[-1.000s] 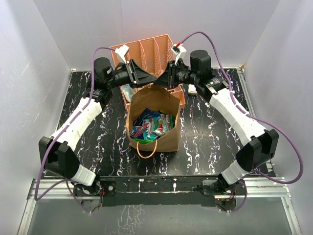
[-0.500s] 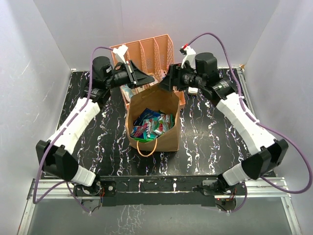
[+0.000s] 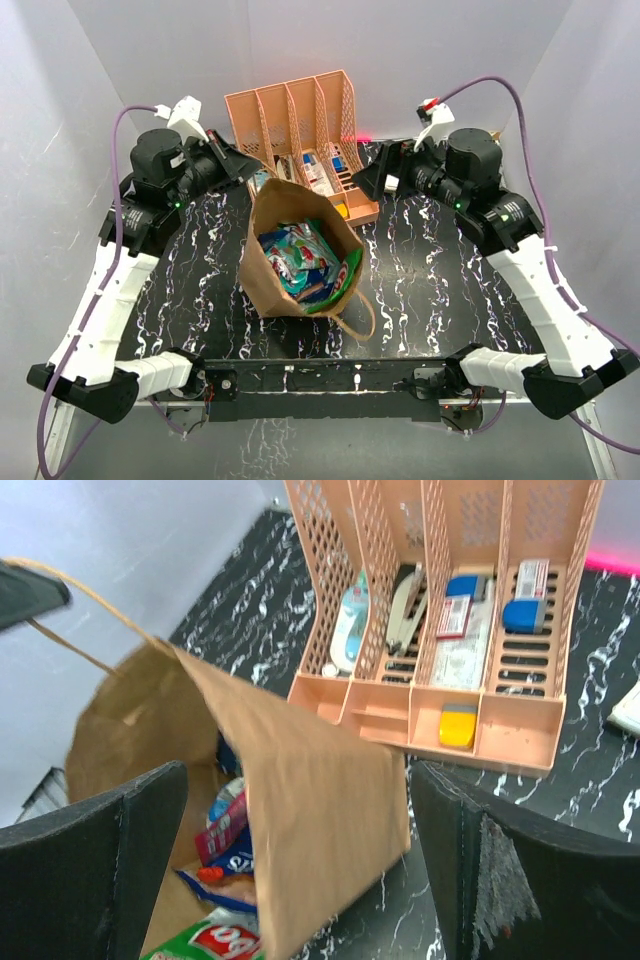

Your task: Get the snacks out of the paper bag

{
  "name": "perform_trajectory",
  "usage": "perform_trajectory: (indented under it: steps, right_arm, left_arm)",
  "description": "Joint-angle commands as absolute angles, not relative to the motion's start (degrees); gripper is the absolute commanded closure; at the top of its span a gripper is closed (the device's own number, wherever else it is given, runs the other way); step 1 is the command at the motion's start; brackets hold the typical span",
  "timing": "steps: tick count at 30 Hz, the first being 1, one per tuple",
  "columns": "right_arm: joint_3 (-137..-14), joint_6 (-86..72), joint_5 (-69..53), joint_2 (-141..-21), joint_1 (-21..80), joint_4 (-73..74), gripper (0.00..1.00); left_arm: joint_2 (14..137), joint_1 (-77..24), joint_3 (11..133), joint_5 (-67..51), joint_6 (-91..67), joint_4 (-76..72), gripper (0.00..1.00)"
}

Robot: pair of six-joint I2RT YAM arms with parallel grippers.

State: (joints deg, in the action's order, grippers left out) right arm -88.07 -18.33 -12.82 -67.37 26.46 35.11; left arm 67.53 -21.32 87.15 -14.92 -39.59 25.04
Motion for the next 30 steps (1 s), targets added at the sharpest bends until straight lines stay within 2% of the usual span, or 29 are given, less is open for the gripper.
perform_trajectory:
  steps: [1,15,30]
  right_arm:
    - [-85.6,-17.5,-13.7,-68.1,26.4,35.6,0.02]
    - [-84.3,-17.3,-20.9,-71.1,26.3,35.6,0.02]
    - [-80.8,-19.0,-22.8,-69.8,26.4,32.6,0.02]
  left_arm:
    - [65.4,-21.0,92.5,-0.4,-35.3,33.5,1.0]
    - [61.5,-21.1,101.4,20.8,-22.5,42.9,1.0]
    - [67.1,-21.1,103.1,25.0,-11.7,33.1,1.0]
